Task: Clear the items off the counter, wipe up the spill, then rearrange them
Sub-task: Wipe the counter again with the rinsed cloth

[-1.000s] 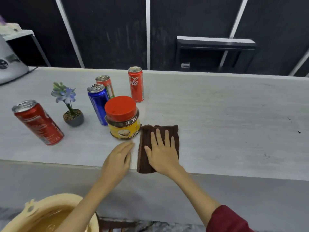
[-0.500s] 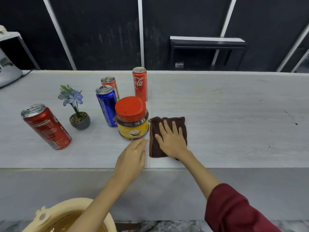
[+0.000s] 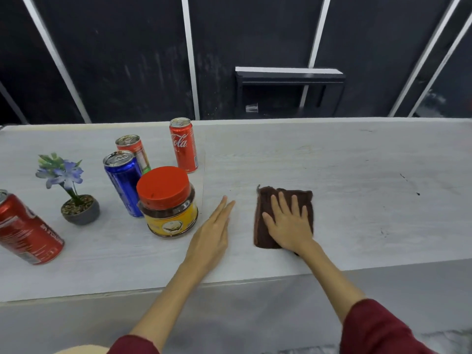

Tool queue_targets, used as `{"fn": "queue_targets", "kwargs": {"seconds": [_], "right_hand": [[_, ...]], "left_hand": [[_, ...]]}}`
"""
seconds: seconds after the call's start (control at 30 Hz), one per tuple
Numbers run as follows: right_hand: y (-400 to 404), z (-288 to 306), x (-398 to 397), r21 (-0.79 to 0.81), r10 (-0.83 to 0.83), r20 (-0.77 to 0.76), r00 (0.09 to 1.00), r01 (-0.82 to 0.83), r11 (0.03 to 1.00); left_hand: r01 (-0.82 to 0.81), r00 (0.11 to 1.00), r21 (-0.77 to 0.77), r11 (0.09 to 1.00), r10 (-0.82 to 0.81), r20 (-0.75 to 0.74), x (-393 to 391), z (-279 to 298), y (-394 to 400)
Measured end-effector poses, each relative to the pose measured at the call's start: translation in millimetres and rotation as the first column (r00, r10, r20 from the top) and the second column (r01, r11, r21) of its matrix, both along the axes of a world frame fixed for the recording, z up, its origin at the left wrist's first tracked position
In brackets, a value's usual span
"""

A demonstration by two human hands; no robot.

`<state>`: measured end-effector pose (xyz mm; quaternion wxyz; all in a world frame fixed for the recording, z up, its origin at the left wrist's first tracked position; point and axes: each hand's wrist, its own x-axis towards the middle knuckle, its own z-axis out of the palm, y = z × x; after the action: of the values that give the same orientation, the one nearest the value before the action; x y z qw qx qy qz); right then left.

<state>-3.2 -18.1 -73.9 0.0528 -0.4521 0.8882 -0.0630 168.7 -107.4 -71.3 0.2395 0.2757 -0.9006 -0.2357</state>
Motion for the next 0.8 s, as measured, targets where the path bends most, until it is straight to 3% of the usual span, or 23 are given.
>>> {"fn": "queue_targets", "kwargs": {"seconds": [0.13,0.27,0.4,0.53,0.67,0.8], "right_hand": [[-31,-3,11,-0.005,0.177,0.044,0.983,-0.177,0.984],[-5,-2,-11,-0.018,0.356,0.065,0.932,-0.356,0.934],[23,0,-65,-0.007,0.31,0.04,0.95,-0.31,0.951],[-27,5,-103,0.02,0.202,0.058,0.978,-0.203,0.979],[-104,9,-88,0.026,0.283,0.136,0.949,-0.289,0.957],[-129,4,-45,-0.015,0.406,0.135,0.904,-0.408,0.913]], "left_hand": [[-0.102,0.988,0.062,0.993,0.109,-0.111,-18,3,-9],[-0.173,0.983,-0.044,0.984,0.176,0.06,-29,-7,-16],[-0.224,0.962,-0.011,0.974,0.223,0.159,-33,-12,-21],[-0.268,0.95,0.032,0.963,0.259,0.172,-44,-7,-23],[-0.322,0.938,0.073,0.944,0.308,0.159,-59,-2,-36],[-0.366,0.922,0.085,0.927,0.349,0.169,-69,-2,-53]]}}
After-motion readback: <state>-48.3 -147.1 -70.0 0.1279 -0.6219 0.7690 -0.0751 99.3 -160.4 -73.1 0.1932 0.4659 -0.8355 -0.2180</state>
